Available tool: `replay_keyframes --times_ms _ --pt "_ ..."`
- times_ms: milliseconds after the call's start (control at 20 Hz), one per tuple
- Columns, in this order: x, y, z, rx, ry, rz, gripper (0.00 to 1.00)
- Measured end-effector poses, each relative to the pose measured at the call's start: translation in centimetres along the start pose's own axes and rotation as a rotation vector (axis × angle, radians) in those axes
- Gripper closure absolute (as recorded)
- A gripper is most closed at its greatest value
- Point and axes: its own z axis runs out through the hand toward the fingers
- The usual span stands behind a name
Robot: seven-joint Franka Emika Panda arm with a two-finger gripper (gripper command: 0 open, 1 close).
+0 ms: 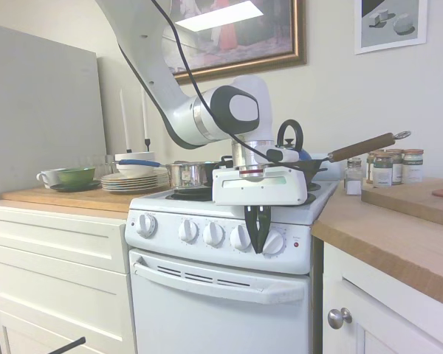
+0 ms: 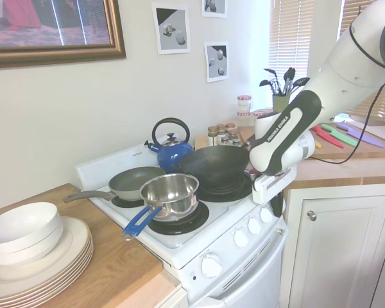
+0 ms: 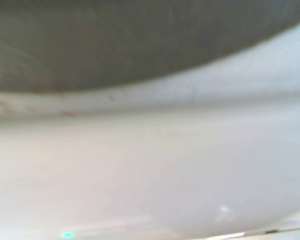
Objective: Turn on the stove on the bottom right
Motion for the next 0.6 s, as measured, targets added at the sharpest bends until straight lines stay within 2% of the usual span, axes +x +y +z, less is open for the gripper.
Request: replay_keyframes --times_ms 600 --pt "-4.8 0.0 -4.4 0.041 0.032 -0.016 1.0"
